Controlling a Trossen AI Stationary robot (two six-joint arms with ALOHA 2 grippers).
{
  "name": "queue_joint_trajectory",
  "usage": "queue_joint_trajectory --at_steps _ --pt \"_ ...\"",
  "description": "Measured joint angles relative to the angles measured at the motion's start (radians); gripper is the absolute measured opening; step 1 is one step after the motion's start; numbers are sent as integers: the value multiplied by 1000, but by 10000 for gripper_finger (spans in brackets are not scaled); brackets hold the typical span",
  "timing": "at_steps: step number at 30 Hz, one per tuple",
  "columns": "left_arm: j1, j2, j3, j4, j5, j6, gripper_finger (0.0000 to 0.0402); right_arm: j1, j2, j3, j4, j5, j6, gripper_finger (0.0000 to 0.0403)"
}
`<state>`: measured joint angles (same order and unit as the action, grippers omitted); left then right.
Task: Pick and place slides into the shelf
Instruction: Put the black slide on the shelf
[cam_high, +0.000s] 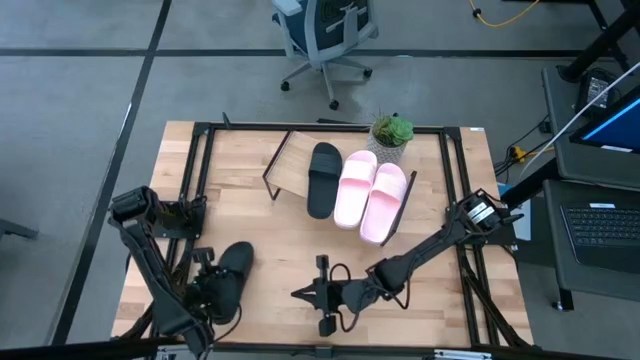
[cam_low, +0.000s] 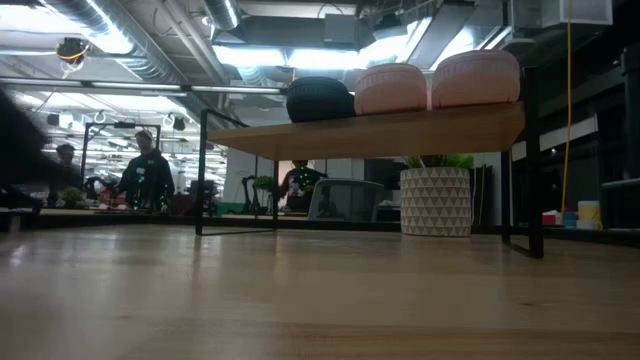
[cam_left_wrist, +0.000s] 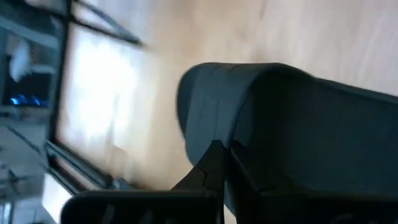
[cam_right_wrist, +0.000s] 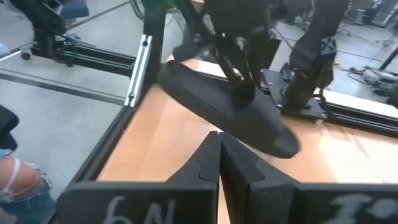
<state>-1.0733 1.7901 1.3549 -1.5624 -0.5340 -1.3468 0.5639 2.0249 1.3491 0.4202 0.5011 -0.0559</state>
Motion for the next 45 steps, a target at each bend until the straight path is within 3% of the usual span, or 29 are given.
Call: queue_joint_trajectory --at_steps 11,15,24,29,33,40,45 --pt "36 -96 61 -10 -330 176 0 67 -25 0 -16 -1 26 9" --pt "76 -123 60 -9 -402 260 0 103 -25 -13 -19 72 60 9" --pt "217 -222 61 -9 -563 479 0 137 -30 -220 285 98 98 9" --pt "315 -309 61 -10 -608 573 0 136 -83 -283 295 97 117 9" --pt "408 -363 61 -10 -644 643 0 136 -127 -290 293 97 25 9" --pt "573 -378 61 30 -660 790 0 135 -157 -290 257 81 -76 9" --pt "670 -378 61 152 -657 961 0 118 -157 -290 230 81 -77 9"
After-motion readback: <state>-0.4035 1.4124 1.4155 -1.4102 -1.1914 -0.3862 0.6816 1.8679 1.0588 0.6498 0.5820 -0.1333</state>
